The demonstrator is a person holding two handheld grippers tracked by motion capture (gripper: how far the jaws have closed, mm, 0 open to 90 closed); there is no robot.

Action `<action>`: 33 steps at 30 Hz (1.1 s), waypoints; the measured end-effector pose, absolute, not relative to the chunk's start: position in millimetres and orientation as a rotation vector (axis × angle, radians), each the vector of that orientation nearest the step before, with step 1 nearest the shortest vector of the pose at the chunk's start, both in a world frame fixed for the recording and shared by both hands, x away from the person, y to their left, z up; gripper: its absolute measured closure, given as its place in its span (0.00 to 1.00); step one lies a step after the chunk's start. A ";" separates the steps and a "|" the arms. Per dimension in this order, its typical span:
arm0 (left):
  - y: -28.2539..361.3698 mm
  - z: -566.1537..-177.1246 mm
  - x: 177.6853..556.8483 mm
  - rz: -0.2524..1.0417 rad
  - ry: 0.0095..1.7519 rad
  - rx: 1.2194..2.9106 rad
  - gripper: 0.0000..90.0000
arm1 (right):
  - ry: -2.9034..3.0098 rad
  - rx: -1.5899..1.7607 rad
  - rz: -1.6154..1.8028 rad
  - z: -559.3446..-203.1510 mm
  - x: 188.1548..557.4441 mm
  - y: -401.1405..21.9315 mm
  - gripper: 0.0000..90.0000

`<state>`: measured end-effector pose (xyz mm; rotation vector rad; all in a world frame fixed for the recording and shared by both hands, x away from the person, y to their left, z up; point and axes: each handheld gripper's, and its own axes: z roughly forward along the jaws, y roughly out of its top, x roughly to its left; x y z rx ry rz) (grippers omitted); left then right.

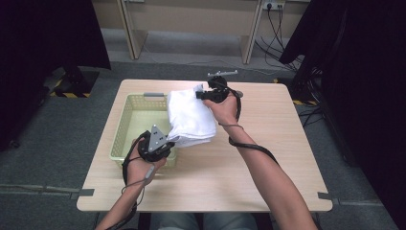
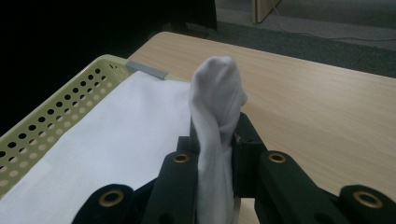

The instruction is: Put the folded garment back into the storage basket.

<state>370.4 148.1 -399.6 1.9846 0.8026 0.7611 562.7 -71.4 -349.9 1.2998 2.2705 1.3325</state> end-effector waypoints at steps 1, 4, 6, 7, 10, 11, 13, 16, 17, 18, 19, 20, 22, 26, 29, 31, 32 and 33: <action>149.2 -399.5 370.3 0.762 0.804 1.982 0.83 | 2.270 1.297 1.335 -350.0 563.1 -70.8 0.91; 151.4 -399.6 370.2 0.763 0.809 1.980 0.83 | 2.273 1.300 1.334 -350.8 563.5 -68.8 0.91; 152.9 -399.6 370.0 0.766 0.809 1.982 0.83 | 2.274 1.299 1.335 -350.6 563.3 -68.0 0.91; 153.7 -399.7 369.9 0.768 0.808 1.985 0.83 | 2.274 1.299 1.337 -350.4 563.0 -67.2 0.91; 156.5 -400.5 369.2 0.769 0.813 1.983 0.83 | 2.277 1.290 1.339 -349.8 563.0 -63.7 0.91; 156.5 -400.5 369.2 0.769 0.813 1.983 0.83 | 2.277 1.290 1.339 -349.8 563.0 -63.7 0.91; 158.3 -400.5 368.9 0.770 0.819 1.980 0.83 | 2.280 1.285 1.338 -349.6 563.0 -61.7 0.91; 160.4 -400.8 368.9 0.772 0.822 1.981 0.83 | 2.283 1.282 1.340 -349.1 563.0 -58.7 0.91; 160.9 -400.9 368.8 0.772 0.824 1.980 0.83 | 2.284 1.285 1.340 -349.0 563.0 -57.5 0.91; 161.7 -400.8 368.8 0.773 0.825 1.981 0.83 | 2.286 1.278 1.340 -349.0 563.3 -56.4 0.91; 162.5 -400.8 368.7 0.773 0.825 1.980 0.83 | 2.287 1.278 1.341 -348.8 563.3 -55.4 0.91; 163.3 -400.8 368.6 0.774 0.827 1.979 0.83 | 2.289 1.283 1.341 -348.5 563.4 -54.4 0.91; 165.1 -400.9 368.3 0.777 0.830 1.976 0.83 | 2.290 1.283 1.352 -348.1 563.8 -52.9 0.91; 167.0 -401.0 368.2 0.778 0.832 1.977 0.83 | 2.294 1.286 1.352 -349.7 564.2 -51.6 0.91; 168.8 -401.5 368.1 0.776 0.837 1.979 0.83 | 2.296 1.287 1.352 -349.8 564.1 -48.7 0.91; 169.8 -401.3 368.1 0.780 0.839 1.978 0.83 | 2.297 1.282 1.353 -349.2 564.4 -46.9 0.91; 170.4 -401.1 368.1 0.781 0.839 1.978 0.83 | 2.296 1.282 1.355 -348.7 564.5 -45.8 0.91; 170.7 -401.2 367.9 0.781 0.843 1.977 0.83 | 2.297 1.278 1.357 -348.2 564.6 -44.9 0.91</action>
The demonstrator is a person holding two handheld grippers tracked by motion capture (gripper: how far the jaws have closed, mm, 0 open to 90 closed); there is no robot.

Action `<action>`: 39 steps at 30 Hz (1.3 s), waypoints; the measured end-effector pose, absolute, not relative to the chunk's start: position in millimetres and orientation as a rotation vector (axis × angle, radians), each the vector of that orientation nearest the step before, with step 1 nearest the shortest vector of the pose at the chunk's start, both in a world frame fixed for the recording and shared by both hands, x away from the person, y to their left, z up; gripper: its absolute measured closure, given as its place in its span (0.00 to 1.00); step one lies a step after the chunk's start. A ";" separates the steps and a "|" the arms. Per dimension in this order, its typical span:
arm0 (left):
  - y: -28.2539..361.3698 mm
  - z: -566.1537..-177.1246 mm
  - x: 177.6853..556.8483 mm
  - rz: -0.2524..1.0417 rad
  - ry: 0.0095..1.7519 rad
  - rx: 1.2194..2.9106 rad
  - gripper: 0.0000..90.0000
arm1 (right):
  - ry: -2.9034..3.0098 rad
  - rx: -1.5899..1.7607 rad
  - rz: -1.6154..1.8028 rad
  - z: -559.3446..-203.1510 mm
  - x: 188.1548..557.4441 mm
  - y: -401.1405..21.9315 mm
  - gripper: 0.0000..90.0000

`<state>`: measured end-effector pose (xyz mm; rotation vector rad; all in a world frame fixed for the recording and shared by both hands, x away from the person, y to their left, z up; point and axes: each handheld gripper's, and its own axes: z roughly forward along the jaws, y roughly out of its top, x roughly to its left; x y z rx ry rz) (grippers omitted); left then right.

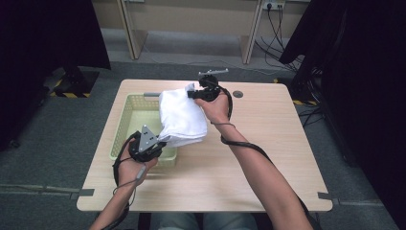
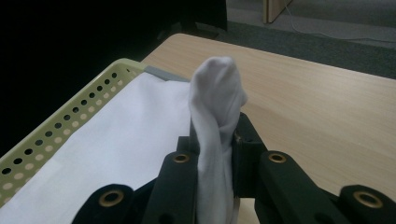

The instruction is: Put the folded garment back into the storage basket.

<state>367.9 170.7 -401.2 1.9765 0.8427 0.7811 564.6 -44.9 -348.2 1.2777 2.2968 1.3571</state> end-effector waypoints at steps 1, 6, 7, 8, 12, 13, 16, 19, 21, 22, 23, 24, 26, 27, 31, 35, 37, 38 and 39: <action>171.1 -401.3 368.0 0.781 0.843 1.978 0.83 | 2.296 1.275 1.358 -347.9 564.5 -43.9 0.91; 174.3 -401.9 367.4 0.782 0.848 1.979 0.83 | 2.301 1.271 1.360 -347.3 564.3 -38.8 0.91; 175.1 -402.0 367.4 0.782 0.849 1.979 0.83 | 2.302 1.270 1.360 -347.4 564.3 -37.8 0.91; 175.7 -402.2 367.1 0.782 0.852 1.978 0.83 | 2.302 1.272 1.360 -347.3 564.2 -36.9 0.91; 178.2 -402.4 367.0 0.783 0.855 1.976 0.83 | 2.305 1.265 1.365 -346.7 564.0 -33.5 0.91; 178.8 -402.4 367.0 0.782 0.857 1.975 0.83 | 2.305 1.267 1.367 -347.0 564.1 -33.3 0.91; 179.5 -402.6 366.9 0.780 0.860 1.975 0.83 | 2.305 1.268 1.368 -347.8 564.3 -32.5 0.91; 179.9 -402.7 366.9 0.781 0.861 1.973 0.83 | 2.307 1.271 1.372 -347.4 564.4 -31.6 0.91; 180.0 -402.8 366.8 0.781 0.863 1.975 0.83 | 2.305 1.269 1.375 -347.7 564.8 -31.1 0.91; 180.2 -402.9 366.8 0.780 0.864 1.975 0.83 | 2.307 1.270 1.374 -347.8 564.8 -30.9 0.91; 180.5 -403.1 366.9 0.782 0.862 1.976 0.83 | 2.307 1.271 1.374 -348.1 565.0 -30.7 0.91; 181.0 -403.1 366.9 0.783 0.863 1.978 0.83 | 2.307 1.273 1.374 -348.2 565.1 -30.3 0.91; 181.7 -403.5 366.5 0.783 0.869 1.975 0.83 | 2.307 1.276 1.375 -348.5 564.9 -29.0 0.91; 182.3 -403.7 366.4 0.782 0.871 1.974 0.83 | 2.308 1.276 1.376 -348.6 564.9 -28.3 0.91; 184.7 -403.4 366.2 0.787 0.875 1.972 0.83 | 2.309 1.270 1.377 -348.6 565.2 -25.1 0.91; 187.4 -404.2 366.2 0.787 0.884 1.969 0.83 | 2.312 1.269 1.375 -348.5 565.3 -21.2 0.91; 188.9 -404.5 366.1 0.788 0.889 1.966 0.83 | 2.315 1.268 1.375 -348.3 565.5 -19.6 0.91; 189.5 -404.7 366.1 0.789 0.889 1.967 0.83 | 2.315 1.266 1.375 -348.1 565.5 -18.6 0.91; 190.0 -405.0 366.0 0.789 0.889 1.968 0.83 | 2.316 1.269 1.376 -347.6 565.3 -17.2 0.91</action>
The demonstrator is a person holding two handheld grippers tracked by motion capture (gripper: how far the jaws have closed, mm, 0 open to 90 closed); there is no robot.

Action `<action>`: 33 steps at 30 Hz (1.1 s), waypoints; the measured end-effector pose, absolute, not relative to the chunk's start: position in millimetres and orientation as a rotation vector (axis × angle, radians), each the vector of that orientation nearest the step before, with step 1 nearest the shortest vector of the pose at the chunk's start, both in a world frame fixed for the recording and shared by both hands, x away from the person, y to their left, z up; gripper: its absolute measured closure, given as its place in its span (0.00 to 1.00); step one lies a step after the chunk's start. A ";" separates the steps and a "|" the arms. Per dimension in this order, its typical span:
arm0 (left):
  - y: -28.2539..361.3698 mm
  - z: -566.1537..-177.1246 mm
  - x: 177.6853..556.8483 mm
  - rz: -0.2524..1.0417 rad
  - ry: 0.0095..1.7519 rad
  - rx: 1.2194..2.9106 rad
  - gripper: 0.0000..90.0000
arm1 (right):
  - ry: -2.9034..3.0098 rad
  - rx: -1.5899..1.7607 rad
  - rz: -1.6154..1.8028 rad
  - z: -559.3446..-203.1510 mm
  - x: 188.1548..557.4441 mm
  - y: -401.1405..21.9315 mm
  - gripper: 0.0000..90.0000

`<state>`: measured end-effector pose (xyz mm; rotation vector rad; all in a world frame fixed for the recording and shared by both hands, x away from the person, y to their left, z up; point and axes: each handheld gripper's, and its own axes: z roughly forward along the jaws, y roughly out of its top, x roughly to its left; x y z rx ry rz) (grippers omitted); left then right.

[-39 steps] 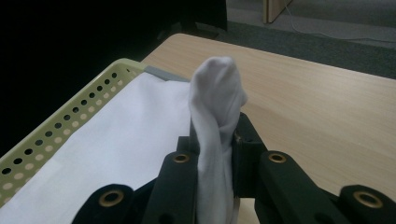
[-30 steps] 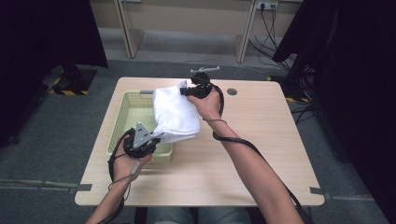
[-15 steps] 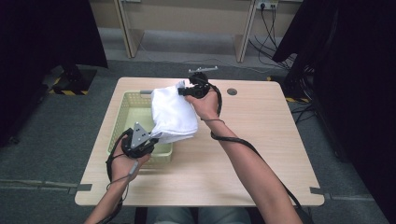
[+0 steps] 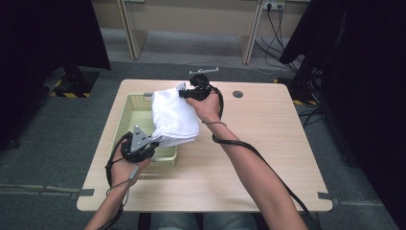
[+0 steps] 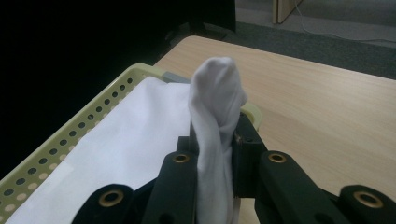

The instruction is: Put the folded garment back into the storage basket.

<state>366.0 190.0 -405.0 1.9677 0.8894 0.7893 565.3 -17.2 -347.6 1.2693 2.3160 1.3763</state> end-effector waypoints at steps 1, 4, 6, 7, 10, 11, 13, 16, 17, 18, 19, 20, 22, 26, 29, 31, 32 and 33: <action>190.5 -405.4 365.9 0.790 0.891 1.967 0.83 | 2.318 1.260 1.380 -347.5 565.6 -16.2 0.91; 192.3 -406.1 366.0 0.788 0.897 1.968 0.83 | 2.322 1.263 1.379 -348.7 565.6 -13.7 0.91; 193.2 -406.2 366.4 0.788 0.899 1.970 0.83 | 2.322 1.267 1.377 -350.0 566.0 -12.8 0.91; 193.5 -406.1 366.5 0.788 0.899 1.970 0.83 | 2.323 1.268 1.378 -350.4 566.1 -12.4 0.91; 194.4 -405.8 366.8 0.792 0.901 1.968 0.83 | 2.322 1.267 1.377 -350.4 566.1 -10.6 0.91; 194.7 -405.9 366.8 0.793 0.903 1.968 0.83 | 2.323 1.266 1.376 -350.2 566.2 -10.0 0.91; 195.5 -406.4 366.9 0.794 0.907 1.964 0.83 | 2.325 1.264 1.376 -349.8 566.9 -8.9 0.91; 196.5 -406.7 367.1 0.792 0.911 1.964 0.83 | 2.326 1.265 1.378 -349.8 567.4 -6.7 0.91; 196.9 -406.6 367.1 0.793 0.911 1.964 0.83 | 2.328 1.266 1.378 -349.6 567.4 -5.7 0.91; 197.4 -406.5 367.1 0.793 0.911 1.964 0.83 | 2.329 1.263 1.376 -349.4 567.6 -4.9 0.91; 198.1 -406.5 367.2 0.792 0.912 1.963 0.83 | 2.327 1.262 1.379 -349.3 567.6 -4.0 0.91; 198.7 -406.5 367.1 0.794 0.915 1.962 0.83 | 2.327 1.261 1.379 -349.2 567.6 -3.2 0.91; 199.8 -406.8 367.1 0.794 0.916 1.962 0.83 | 2.328 1.256 1.374 -349.2 567.6 -1.8 0.91; 202.0 -407.4 366.8 0.795 0.923 1.959 0.83 | 2.332 1.255 1.379 -348.3 567.3 1.5 0.91; 203.1 -407.6 367.0 0.793 0.928 1.957 0.83 | 2.332 1.253 1.377 -348.9 567.6 3.1 0.91; 203.8 -407.6 367.3 0.793 0.930 1.956 0.83 | 2.333 1.256 1.378 -349.1 567.9 3.2 0.91; 204.2 -407.5 367.4 0.793 0.931 1.956 0.83 | 2.333 1.256 1.379 -349.0 567.8 3.6 0.91; 204.5 -407.4 367.4 0.795 0.933 1.955 0.83 | 2.331 1.253 1.382 -348.9 567.8 4.0 0.91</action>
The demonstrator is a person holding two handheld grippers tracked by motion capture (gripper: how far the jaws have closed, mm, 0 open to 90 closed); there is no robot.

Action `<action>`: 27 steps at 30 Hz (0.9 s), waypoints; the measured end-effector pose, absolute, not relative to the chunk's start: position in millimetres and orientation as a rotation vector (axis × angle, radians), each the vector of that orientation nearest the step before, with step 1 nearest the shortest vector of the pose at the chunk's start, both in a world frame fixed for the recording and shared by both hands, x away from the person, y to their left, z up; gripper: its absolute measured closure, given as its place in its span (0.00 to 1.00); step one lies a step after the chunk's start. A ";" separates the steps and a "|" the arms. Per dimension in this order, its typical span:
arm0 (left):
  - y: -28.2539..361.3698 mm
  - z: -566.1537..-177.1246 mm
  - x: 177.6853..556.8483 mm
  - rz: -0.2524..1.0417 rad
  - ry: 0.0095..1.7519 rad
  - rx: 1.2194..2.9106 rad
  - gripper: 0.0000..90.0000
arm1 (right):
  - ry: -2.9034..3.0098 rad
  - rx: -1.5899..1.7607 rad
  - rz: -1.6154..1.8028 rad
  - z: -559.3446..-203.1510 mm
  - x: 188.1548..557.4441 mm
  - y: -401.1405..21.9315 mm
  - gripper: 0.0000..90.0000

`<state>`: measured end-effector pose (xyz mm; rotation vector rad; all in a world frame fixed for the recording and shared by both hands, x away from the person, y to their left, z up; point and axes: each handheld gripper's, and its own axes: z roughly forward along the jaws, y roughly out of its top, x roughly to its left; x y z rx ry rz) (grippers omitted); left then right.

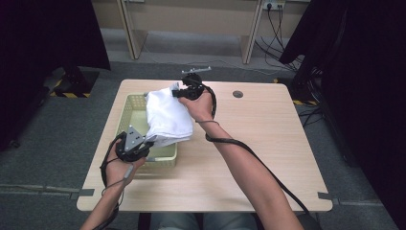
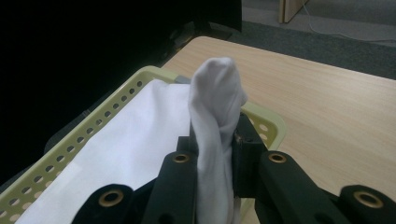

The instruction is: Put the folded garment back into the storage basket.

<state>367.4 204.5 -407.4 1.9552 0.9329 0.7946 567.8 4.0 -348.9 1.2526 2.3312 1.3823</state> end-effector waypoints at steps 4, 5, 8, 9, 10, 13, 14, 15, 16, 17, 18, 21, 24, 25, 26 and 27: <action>206.0 -407.0 367.4 0.796 0.936 1.954 0.83 | 2.333 1.251 1.382 -347.6 568.0 6.0 0.91; 206.4 -407.2 367.7 0.796 0.939 1.949 0.83 | 2.333 1.248 1.385 -347.2 568.1 6.5 0.91; 208.0 -408.1 368.4 0.792 0.948 1.945 0.83 | 2.334 1.249 1.387 -346.3 567.6 8.3 0.91; 208.5 -408.2 368.5 0.793 0.949 1.945 0.83 | 2.334 1.248 1.386 -346.0 567.5 9.1 0.91; 208.8 -408.4 368.5 0.791 0.951 1.944 0.83 | 2.335 1.242 1.387 -346.0 567.7 9.5 0.91; 210.4 -408.3 368.5 0.795 0.952 1.946 0.83 | 2.337 1.247 1.389 -346.0 567.9 11.5 0.91; 210.9 -408.3 368.5 0.797 0.953 1.947 0.83 | 2.337 1.247 1.389 -346.1 567.9 12.4 0.91; 211.4 -408.3 368.4 0.796 0.955 1.946 0.83 | 2.339 1.244 1.388 -346.1 567.8 13.2 0.91; 212.0 -408.3 368.3 0.797 0.958 1.944 0.83 | 2.339 1.245 1.390 -346.0 567.8 13.9 0.91; 212.8 -408.2 368.3 0.797 0.959 1.945 0.83 | 2.338 1.239 1.387 -346.0 567.9 14.7 0.91; 213.4 -408.4 368.1 0.796 0.962 1.941 0.83 | 2.340 1.241 1.389 -345.8 567.9 15.5 0.91; 216.0 -408.8 367.9 0.800 0.967 1.940 0.83 | 2.340 1.243 1.392 -346.1 567.8 17.4 0.91; 218.1 -409.3 367.7 0.800 0.975 1.938 0.83 | 2.341 1.248 1.391 -347.1 567.8 18.3 0.91; 218.7 -409.4 367.6 0.804 0.975 1.939 0.83 | 2.343 1.248 1.391 -347.1 567.3 18.9 0.91; 219.2 -409.5 367.4 0.804 0.976 1.938 0.83 | 2.344 1.244 1.392 -347.3 567.1 19.7 0.91; 219.5 -409.6 367.1 0.802 0.980 1.935 0.83 | 2.345 1.243 1.392 -347.4 566.9 20.3 0.91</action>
